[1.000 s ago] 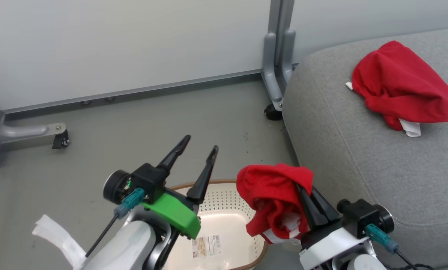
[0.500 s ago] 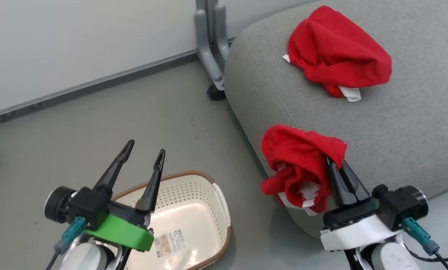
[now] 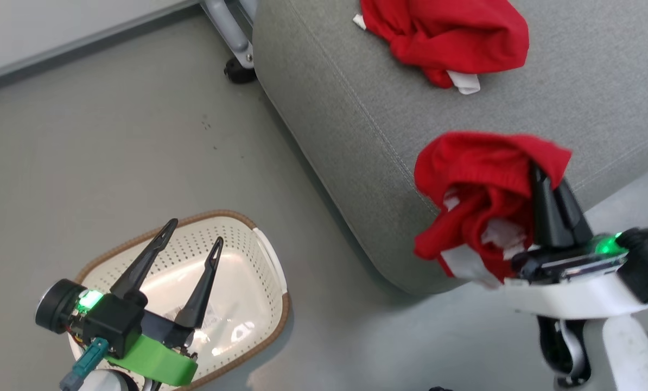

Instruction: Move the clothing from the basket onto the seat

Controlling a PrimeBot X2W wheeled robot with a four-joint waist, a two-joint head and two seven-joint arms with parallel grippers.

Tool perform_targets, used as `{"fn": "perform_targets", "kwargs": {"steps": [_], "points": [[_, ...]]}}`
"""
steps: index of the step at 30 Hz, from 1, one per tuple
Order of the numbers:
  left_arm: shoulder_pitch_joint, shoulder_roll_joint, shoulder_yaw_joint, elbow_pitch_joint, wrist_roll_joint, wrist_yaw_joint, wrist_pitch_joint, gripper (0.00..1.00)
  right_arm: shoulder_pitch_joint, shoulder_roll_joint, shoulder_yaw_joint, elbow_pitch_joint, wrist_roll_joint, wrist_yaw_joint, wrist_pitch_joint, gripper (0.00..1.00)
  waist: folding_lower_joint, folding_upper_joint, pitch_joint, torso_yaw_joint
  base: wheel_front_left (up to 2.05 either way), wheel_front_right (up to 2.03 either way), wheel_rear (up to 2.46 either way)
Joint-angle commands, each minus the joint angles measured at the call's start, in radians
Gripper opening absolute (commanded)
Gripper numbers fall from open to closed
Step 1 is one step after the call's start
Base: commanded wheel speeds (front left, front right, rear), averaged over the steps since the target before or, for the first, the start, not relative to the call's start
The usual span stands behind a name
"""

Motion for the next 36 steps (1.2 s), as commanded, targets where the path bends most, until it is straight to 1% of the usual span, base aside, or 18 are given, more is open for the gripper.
{"fn": "perform_targets", "kwargs": {"steps": [1, 4, 7, 10, 14, 16, 19, 23, 26, 28, 29, 30, 33, 36], "points": [[-0.033, 0.030, -0.007, -0.008, 0.017, -0.006, 0.000, 1.00, -0.060, 0.000, -0.016, -0.022, 0.011, -0.001, -0.003, 0.00, 0.0000, 0.0000, 0.164, -0.017, 0.00, 0.00, 0.00], [-0.069, 0.067, -0.034, -0.022, 0.026, -0.007, 0.000, 1.00, -0.176, -0.023, -0.067, -0.049, 0.035, -0.001, -0.003, 0.00, 0.0000, 0.0000, 0.249, 0.003, 0.00, 0.00, 0.00], [-0.116, 0.104, -0.079, -0.049, 0.015, -0.007, 0.000, 1.00, -0.321, -0.074, -0.127, -0.052, 0.065, -0.001, -0.003, 0.00, 0.0000, 0.0000, 0.331, 0.035, 0.00, 0.00, 0.00], [-0.160, 0.134, -0.123, -0.073, 0.002, -0.007, 0.000, 1.00, -0.494, -0.150, -0.195, -0.009, 0.090, -0.001, -0.003, 0.00, 0.0000, 0.0000, 0.404, 0.063, 0.00, 0.00, 0.00], [-0.216, 0.161, -0.175, -0.110, 0.001, -0.007, 0.000, 1.00, -0.729, -0.265, -0.271, 0.103, 0.113, -0.001, -0.003, 0.00, 0.0000, 0.0000, 0.485, 0.104, 0.00, 0.00, 0.00], [-0.240, 0.167, -0.195, -0.122, 0.005, -0.007, 0.000, 1.00, -0.808, -0.308, -0.286, 0.170, 0.101, -0.001, -0.003, 0.00, 0.0000, 0.0000, 0.514, 0.123, 0.00, 0.00, 0.00], [-0.266, 0.166, -0.208, -0.130, 0.003, -0.007, 0.000, 1.00, -0.878, -0.351, -0.306, 0.278, 0.067, -0.001, -0.003, 0.00, 0.0000, 0.0000, 0.543, 0.147, 0.00, 0.00, 0.00], [-0.287, 0.162, -0.225, -0.125, 0.003, -0.007, 0.000, 1.00, -0.876, -0.347, -0.369, 0.446, 0.016, -0.001, -0.003, 0.00, 0.0000, 0.0000, 0.562, 0.173, 0.00, 0.00, 0.00], [-0.295, 0.161, -0.230, -0.112, 0.008, -0.007, 0.000, 1.00, -0.832, -0.321, -0.450, 0.555, -0.018, -0.001, -0.003, 0.00, 0.0000, 0.0000, 0.565, 0.186, 0.00, 0.00, 0.00], [-0.295, 0.158, -0.230, -0.105, 0.007, -0.007, 0.000, 1.00, -0.801, -0.296, -0.499, 0.600, -0.040, -0.001, -0.003, 0.00, 0.0000, 0.0000, 0.561, 0.189, 0.00, 0.00, 0.00], [-0.292, 0.158, -0.230, -0.101, 0.008, -0.007, 0.000, 1.00, -0.784, -0.285, -0.518, 0.619, -0.048, -0.001, -0.003, 0.43, 0.0000, 0.0000, 0.558, 0.188, 0.00, 0.00, 0.00], [-0.287, 0.158, -0.230, -0.098, 0.009, -0.006, 0.000, 1.00, -0.762, -0.273, -0.542, 0.635, -0.065, -0.001, -0.003, 1.00, 0.0000, 0.0000, 0.552, 0.185, 0.00, 0.00, 0.00], [-0.275, 0.158, -0.233, -0.086, 0.006, -0.006, 0.000, 1.00, -0.709, -0.229, -0.588, 0.647, -0.096, -0.001, -0.003, 1.00, 0.0000, 0.0000, 0.533, 0.176, 0.00, 0.00, 0.00], [-0.270, 0.149, -0.238, -0.076, 0.000, -0.006, 0.000, 1.00, -0.636, -0.183, -0.597, 0.635, -0.121, -0.001, -0.003, 1.00, 0.0000, 0.0000, 0.502, 0.167, 0.00, 0.00, 0.00]]}}
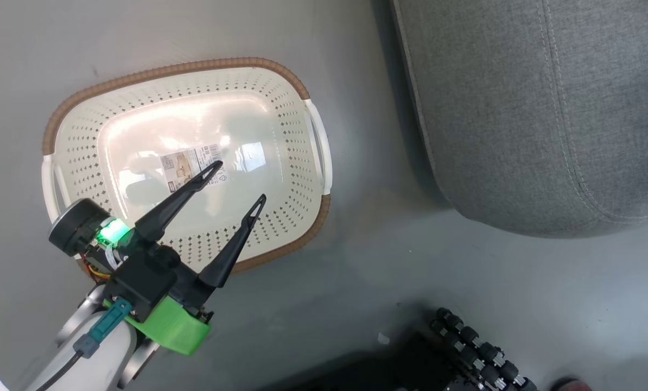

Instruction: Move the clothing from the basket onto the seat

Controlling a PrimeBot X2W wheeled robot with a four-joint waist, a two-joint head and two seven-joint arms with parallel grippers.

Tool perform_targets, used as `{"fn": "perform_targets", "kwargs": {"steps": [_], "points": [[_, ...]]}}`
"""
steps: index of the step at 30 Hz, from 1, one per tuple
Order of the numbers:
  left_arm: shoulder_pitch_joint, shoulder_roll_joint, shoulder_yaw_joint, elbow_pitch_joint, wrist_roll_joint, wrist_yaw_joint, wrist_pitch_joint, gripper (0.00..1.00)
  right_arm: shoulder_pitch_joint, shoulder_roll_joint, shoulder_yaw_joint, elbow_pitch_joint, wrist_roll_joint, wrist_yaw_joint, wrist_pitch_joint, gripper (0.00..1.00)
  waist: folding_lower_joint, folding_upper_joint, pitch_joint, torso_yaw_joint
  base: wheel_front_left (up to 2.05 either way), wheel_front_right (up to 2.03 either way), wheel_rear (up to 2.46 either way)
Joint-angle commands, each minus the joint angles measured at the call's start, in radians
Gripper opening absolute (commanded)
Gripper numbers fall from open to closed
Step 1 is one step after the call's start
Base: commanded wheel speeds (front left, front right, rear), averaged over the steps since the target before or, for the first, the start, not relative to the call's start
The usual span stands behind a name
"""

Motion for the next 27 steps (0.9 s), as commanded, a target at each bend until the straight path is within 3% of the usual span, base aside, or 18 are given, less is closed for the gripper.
{"fn": "perform_targets", "kwargs": {"steps": [1, 5, 10, 20, 27], "points": [[0.004, -0.010, -0.001, 0.005, -0.009, -0.001, 0.000, 1.00, 0.035, 0.013, 0.001, -0.011, -0.008, -0.001, -0.003, 1.00, -0.0001, -0.0001, -0.036, -0.016, 0.00, 0.00, 0.00], [0.007, -0.040, -0.002, 0.024, -0.006, -0.002, 0.000, 1.00, 0.145, 0.071, 0.004, -0.038, 0.001, -0.001, -0.003, 1.00, -0.0001, -0.0001, -0.093, -0.018, 0.00, 0.00, 0.00], [0.031, -0.125, 0.005, 0.046, -0.009, -0.002, -0.001, 1.00, 0.295, 0.125, 0.055, -0.078, -0.007, -0.001, -0.003, 1.00, -0.0001, -0.0001, -0.204, 0.015, 0.00, 0.00, 0.00], [0.171, -0.330, 0.150, 0.106, -0.050, -0.002, 0.000, 1.00, 0.517, 0.168, 0.344, -0.188, 0.003, -0.001, -0.003, 1.00, -0.0001, -0.0001, -0.483, 0.199, 0.00, 0.00, 0.00], [0.325, -0.422, 0.329, 0.144, -0.013, -0.002, -0.001, 1.00, 0.618, 0.174, 0.560, -0.231, 0.003, -0.001, -0.003, 1.00, -0.0001, -0.0001, -0.673, 0.306, 0.00, 0.00, 0.00]]}}
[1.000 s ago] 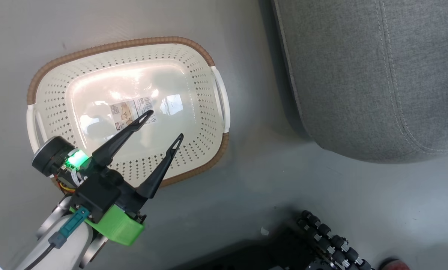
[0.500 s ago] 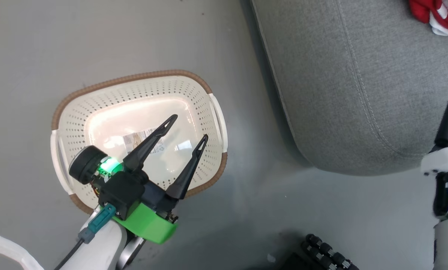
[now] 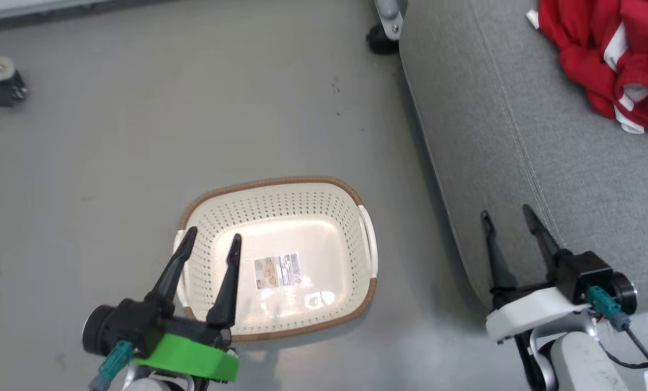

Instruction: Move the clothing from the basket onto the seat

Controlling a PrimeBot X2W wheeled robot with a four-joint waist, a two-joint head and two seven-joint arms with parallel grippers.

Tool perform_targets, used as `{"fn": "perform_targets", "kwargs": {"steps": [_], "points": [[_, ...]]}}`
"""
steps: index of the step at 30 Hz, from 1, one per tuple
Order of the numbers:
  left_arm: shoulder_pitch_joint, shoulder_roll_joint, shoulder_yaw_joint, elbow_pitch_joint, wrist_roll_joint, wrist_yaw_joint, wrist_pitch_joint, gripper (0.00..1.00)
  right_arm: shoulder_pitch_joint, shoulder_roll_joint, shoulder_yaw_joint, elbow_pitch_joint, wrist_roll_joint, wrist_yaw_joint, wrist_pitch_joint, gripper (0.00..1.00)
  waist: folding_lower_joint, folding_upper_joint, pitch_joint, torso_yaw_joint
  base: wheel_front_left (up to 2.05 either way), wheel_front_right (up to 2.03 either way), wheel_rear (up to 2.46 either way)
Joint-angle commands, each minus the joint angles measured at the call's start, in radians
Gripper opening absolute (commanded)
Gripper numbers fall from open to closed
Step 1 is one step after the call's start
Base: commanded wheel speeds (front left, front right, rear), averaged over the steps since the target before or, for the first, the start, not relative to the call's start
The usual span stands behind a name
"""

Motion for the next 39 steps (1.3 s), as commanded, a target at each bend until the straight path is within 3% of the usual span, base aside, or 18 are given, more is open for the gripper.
{"fn": "perform_targets", "kwargs": {"steps": [1, 5, 12, 25, 39], "points": [[0.039, -0.011, 0.029, -0.001, 0.020, -0.002, 0.000, 1.00, 0.032, -0.001, 0.021, -0.008, 0.002, -0.001, -0.003, 1.00, 0.0001, 0.0000, -0.220, 0.170, 0.00, 0.00, 0.00], [0.126, -0.036, 0.142, -0.014, 0.070, 0.002, 0.000, 1.00, 0.082, -0.002, 0.088, -0.046, 0.005, -0.001, -0.003, 1.00, 0.0001, 0.0000, -0.305, 0.206, 0.00, 0.00, 0.00], [0.234, -0.062, 0.264, -0.058, 0.133, 0.003, 0.000, 1.00, 0.164, -0.002, 0.085, -0.130, -0.004, -0.001, -0.003, 1.00, 0.0001, 0.0000, -0.383, 0.230, 0.00, 0.00, 0.00], [0.330, -0.070, 0.271, -0.071, 0.169, -0.002, 0.000, 1.00, 0.330, 0.011, 0.004, -0.190, -0.019, -0.001, -0.003, 1.00, 0.0001, 0.0000, -0.459, 0.223, 0.00, 0.00, 0.00], [0.324, -0.052, 0.248, -0.066, 0.167, -0.002, 0.000, 1.00, 0.350, 0.012, 0.002, -0.189, 0.002, -0.001, -0.003, 1.00, 0.0001, 0.0000, -0.455, 0.208, 0.00, 0.00, 0.00]]}}
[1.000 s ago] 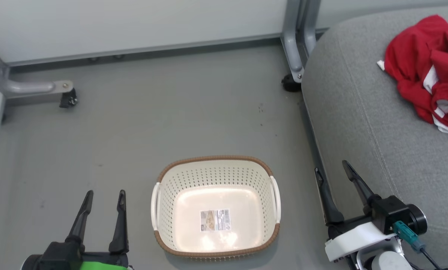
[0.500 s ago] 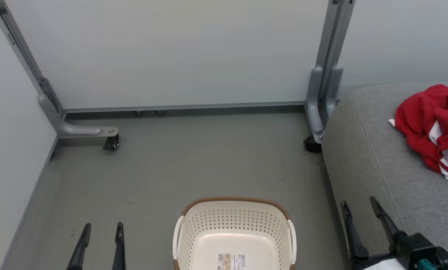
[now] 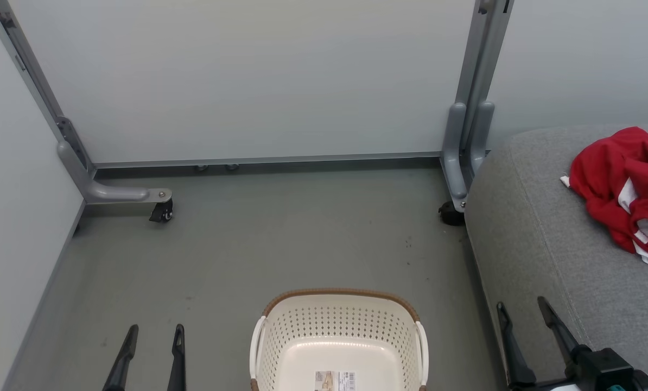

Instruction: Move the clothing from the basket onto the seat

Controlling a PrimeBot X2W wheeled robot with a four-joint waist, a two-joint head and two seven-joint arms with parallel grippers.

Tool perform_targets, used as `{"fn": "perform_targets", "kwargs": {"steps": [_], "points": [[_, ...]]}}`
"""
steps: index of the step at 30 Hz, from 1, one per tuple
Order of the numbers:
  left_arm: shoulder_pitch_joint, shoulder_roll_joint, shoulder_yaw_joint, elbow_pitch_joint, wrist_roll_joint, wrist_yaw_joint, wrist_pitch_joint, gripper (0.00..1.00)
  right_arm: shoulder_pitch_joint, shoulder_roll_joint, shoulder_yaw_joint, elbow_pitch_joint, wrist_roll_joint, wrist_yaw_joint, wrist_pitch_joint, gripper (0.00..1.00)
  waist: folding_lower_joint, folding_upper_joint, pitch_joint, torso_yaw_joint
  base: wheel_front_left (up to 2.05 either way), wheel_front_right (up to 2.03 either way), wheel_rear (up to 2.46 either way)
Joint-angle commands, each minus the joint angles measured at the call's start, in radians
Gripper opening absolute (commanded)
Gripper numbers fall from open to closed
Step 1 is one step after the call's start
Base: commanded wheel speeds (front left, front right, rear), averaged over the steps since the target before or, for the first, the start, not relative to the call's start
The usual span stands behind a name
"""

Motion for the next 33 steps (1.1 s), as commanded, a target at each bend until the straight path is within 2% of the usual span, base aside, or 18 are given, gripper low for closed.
{"fn": "perform_targets", "kwargs": {"steps": [1, 5, 19, 33], "points": [[0.000, -0.001, -0.001, 0.003, -0.001, 0.000, 0.000, 0.00, 0.000, 0.001, 0.000, 0.003, 0.002, 0.000, 0.000, 0.00, 0.0001, -0.0001, 0.000, 0.000, 0.00, 0.00, 0.00], [0.000, -0.008, -0.003, 0.034, -0.018, 0.000, 0.002, 0.00, 0.003, 0.006, 0.002, 0.032, 0.020, 0.000, 0.003, 0.00, 0.0001, -0.0001, 0.001, -0.001, 0.00, 0.00, 0.00], [-0.068, 0.006, 0.004, 0.072, -0.306, 0.001, 0.057, 0.00, -0.061, -0.012, -0.004, 0.065, 0.318, 0.000, 0.056, 0.00, 0.0001, -0.0001, 0.013, -0.008, 0.00, 0.00, 0.00], [-0.128, 0.014, 0.011, 0.109, -0.546, -0.001, 0.106, 0.00, -0.113, -0.022, -0.014, 0.093, 0.565, 0.000, 0.104, 0.00, 0.0001, -0.0001, 0.025, -0.015, 0.00, 0.00, 0.00]]}}
